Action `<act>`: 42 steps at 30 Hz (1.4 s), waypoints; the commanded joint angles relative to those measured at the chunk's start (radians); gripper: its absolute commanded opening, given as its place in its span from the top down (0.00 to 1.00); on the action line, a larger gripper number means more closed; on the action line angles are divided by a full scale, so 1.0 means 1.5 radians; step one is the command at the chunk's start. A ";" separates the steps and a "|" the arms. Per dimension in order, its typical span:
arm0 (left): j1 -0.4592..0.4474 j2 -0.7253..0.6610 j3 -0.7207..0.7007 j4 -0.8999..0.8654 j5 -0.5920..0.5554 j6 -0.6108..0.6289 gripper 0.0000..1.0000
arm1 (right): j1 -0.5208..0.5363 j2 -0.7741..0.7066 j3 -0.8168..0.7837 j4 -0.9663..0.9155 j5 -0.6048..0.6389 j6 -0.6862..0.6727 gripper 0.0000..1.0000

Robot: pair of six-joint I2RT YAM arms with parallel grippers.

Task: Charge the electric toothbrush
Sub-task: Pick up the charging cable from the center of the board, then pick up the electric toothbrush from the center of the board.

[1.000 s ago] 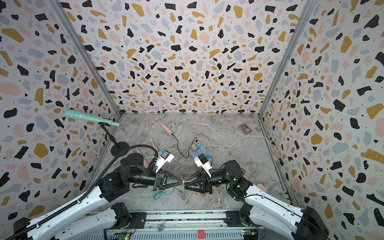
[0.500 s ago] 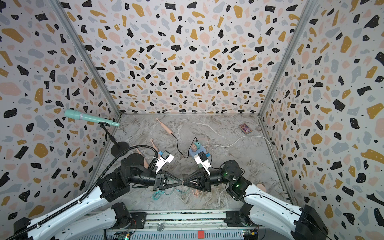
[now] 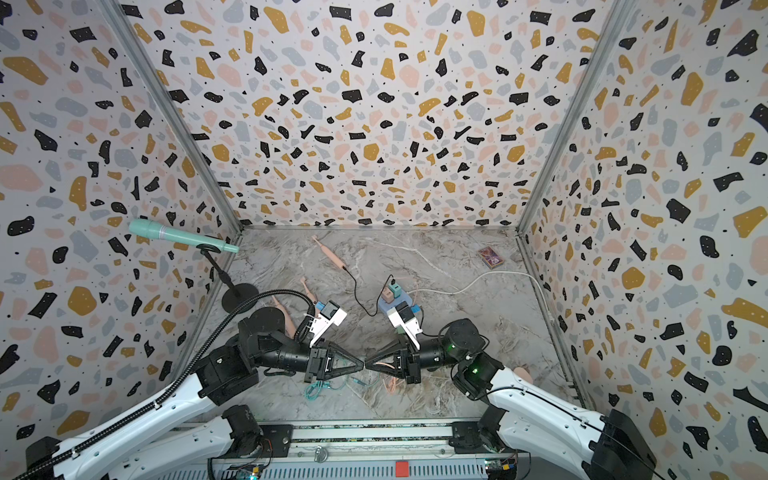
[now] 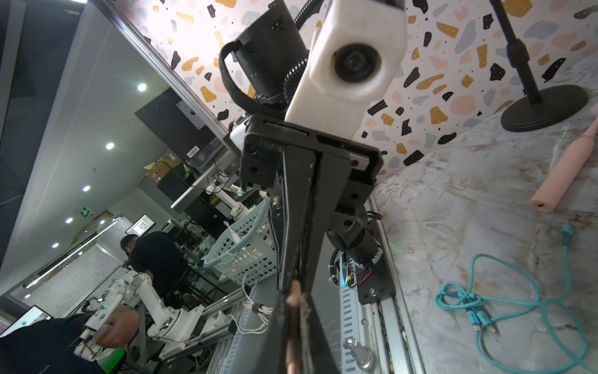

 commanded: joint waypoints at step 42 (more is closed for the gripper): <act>0.374 0.573 0.210 -0.234 -0.631 -0.112 0.33 | 0.149 -0.022 0.021 -0.259 0.512 -0.306 1.00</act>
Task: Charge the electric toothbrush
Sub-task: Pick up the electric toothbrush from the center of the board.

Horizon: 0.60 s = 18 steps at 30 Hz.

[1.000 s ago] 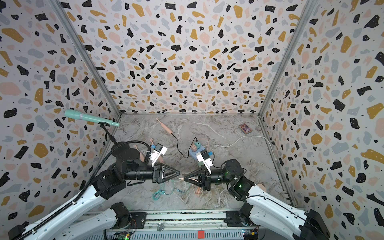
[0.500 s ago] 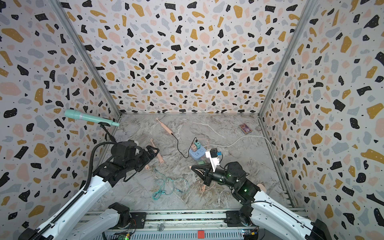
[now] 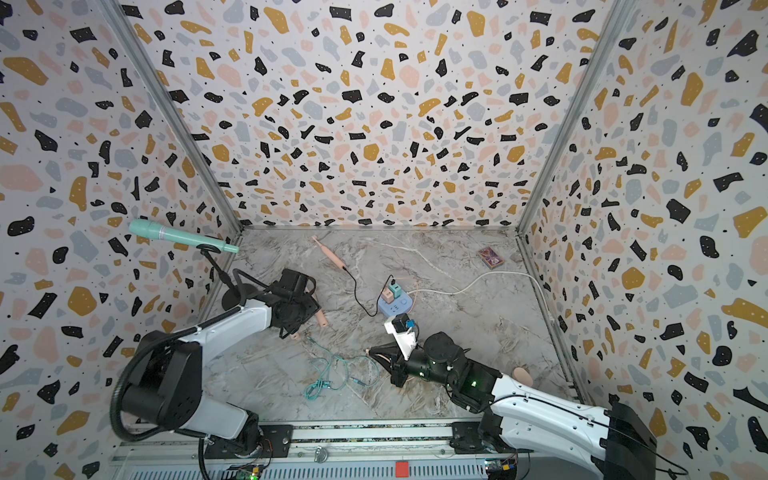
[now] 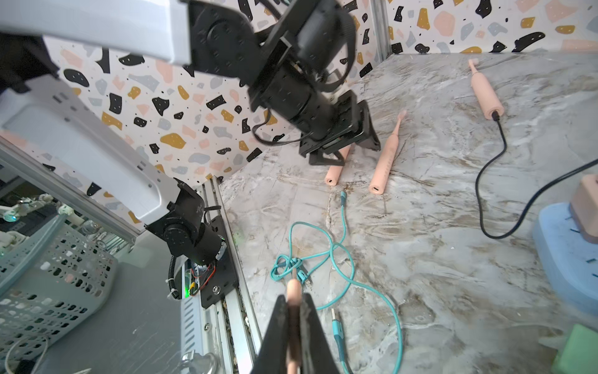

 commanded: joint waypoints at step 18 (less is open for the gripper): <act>0.014 0.234 0.193 -0.143 -0.071 0.114 0.54 | 0.027 -0.016 0.018 -0.005 0.023 -0.044 1.00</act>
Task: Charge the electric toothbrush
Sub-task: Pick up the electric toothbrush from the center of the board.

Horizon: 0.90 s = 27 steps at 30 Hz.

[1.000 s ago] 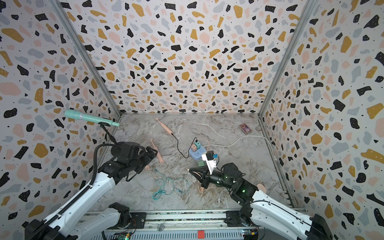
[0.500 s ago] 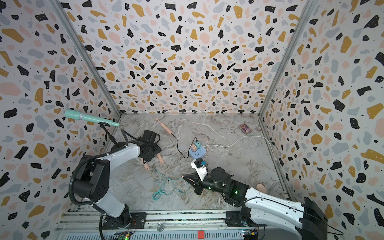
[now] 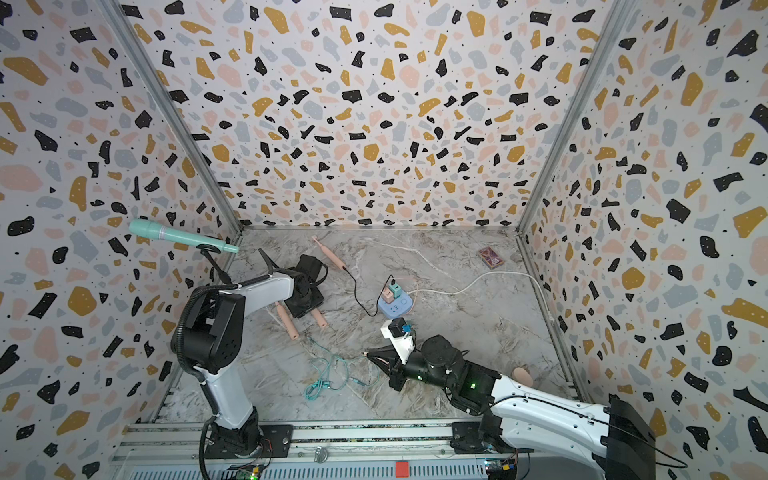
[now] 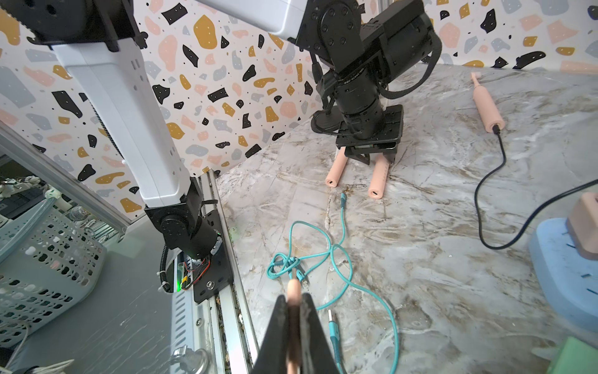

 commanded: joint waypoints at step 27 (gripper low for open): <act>0.032 0.091 0.031 -0.105 0.149 0.011 0.80 | 0.040 0.003 0.078 -0.098 0.064 -0.002 1.00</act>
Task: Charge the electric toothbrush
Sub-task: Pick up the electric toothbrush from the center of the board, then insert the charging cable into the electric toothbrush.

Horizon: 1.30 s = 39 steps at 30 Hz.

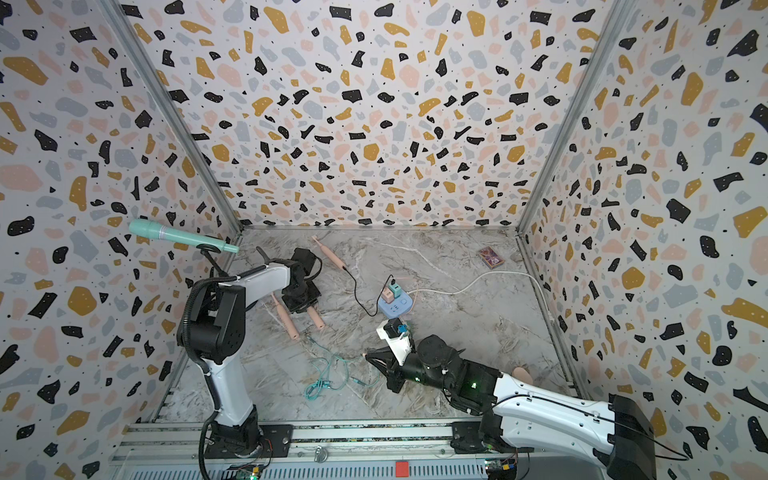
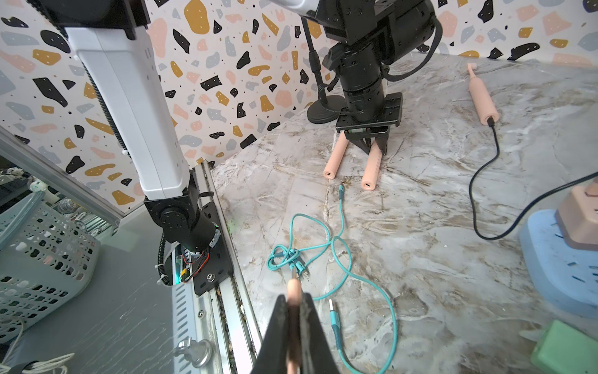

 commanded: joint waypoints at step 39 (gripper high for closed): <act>-0.258 -0.666 -0.562 0.898 0.028 -0.537 1.00 | -0.129 0.137 -0.109 0.634 0.027 0.376 1.00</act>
